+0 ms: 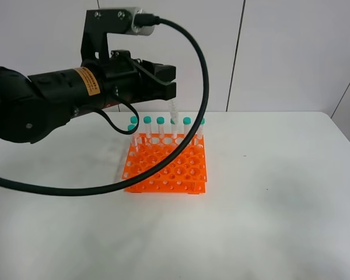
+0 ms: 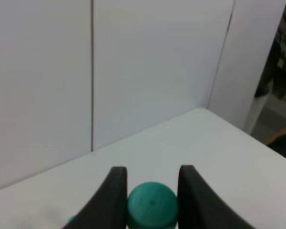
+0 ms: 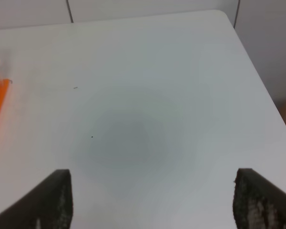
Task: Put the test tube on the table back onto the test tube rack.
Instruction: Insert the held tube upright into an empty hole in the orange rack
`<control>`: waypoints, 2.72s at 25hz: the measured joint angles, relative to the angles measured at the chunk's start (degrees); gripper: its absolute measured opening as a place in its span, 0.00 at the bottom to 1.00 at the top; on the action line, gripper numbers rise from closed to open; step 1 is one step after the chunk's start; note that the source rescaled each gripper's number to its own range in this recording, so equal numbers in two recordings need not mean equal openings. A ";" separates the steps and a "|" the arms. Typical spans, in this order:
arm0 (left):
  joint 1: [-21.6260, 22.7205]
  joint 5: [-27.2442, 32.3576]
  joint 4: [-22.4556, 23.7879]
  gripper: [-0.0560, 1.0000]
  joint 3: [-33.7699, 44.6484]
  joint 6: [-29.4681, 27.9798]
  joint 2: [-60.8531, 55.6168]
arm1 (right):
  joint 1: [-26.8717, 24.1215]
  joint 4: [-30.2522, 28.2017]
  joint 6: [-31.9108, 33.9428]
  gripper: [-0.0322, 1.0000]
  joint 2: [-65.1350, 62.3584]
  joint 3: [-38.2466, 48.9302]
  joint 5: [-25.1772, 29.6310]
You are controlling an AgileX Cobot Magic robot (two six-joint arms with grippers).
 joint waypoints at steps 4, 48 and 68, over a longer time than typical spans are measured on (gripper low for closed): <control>3.38 -3.29 0.00 0.05 3.08 -0.03 1.60 | 0.00 0.00 0.00 0.81 0.00 0.00 0.00; 11.84 6.27 -1.10 0.05 -8.90 0.22 18.29 | 0.00 0.00 0.00 0.81 0.00 0.00 0.00; 11.90 1.77 -1.96 0.05 -10.10 -0.07 22.69 | 0.00 0.06 -0.05 0.81 0.00 0.00 0.00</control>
